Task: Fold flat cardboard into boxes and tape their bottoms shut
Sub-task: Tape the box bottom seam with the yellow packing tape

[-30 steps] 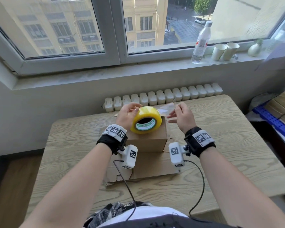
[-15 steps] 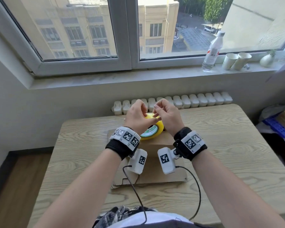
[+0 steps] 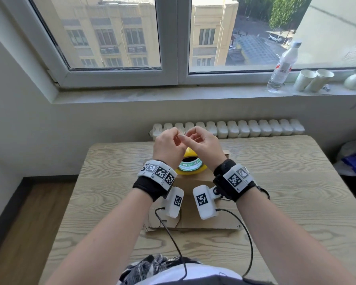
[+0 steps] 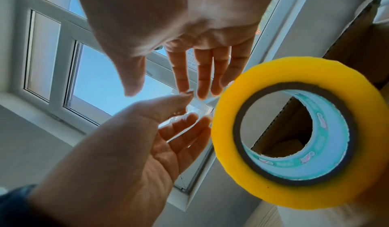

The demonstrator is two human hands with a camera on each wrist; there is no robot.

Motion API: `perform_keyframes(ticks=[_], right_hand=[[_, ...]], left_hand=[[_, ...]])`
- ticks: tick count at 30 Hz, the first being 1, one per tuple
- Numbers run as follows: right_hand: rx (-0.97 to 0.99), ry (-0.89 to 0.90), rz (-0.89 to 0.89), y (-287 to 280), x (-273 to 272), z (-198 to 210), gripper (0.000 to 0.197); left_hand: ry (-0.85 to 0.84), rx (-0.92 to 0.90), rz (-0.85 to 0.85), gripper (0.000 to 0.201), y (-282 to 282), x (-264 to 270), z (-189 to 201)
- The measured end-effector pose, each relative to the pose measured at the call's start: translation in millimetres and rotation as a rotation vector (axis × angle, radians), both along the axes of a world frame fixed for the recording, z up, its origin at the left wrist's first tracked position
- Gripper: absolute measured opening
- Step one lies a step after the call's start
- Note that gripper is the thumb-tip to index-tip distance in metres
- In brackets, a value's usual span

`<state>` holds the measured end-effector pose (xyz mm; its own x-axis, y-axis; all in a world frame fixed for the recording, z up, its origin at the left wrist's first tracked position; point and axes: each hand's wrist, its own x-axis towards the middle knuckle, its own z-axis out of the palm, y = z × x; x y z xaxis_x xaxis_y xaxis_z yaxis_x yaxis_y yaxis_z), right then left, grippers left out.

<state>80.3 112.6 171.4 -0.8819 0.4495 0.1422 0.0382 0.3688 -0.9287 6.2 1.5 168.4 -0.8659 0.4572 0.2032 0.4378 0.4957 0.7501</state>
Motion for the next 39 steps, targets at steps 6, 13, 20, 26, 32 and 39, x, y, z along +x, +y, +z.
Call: perform_keyframes(ticks=[6,13,20,26,32,39], right_hand=[[0.106,-0.063,-0.161,16,-6,-25,0.027],[-0.106,-0.217,-0.021,18,9,-48,0.066],[0.027,0.033,-0.088,28,20,11,0.055],[0.371,0.106,-0.260,56,24,64,0.055],[0.439,-0.135,-0.326,74,10,16,0.052],[0.312,-0.323,-0.294,60,18,-24,0.054]], left_hand=[[-0.103,0.145,0.044,0.033,-11,-10,-6],[-0.167,0.279,0.040,0.033,-15,-20,-10],[-0.089,0.421,-0.008,0.028,-10,-25,20],[-0.084,0.555,-0.144,0.025,19,-23,37],[-0.183,0.367,-0.200,0.017,35,-28,-7],[-0.405,0.269,-0.130,0.019,18,-24,-64]])
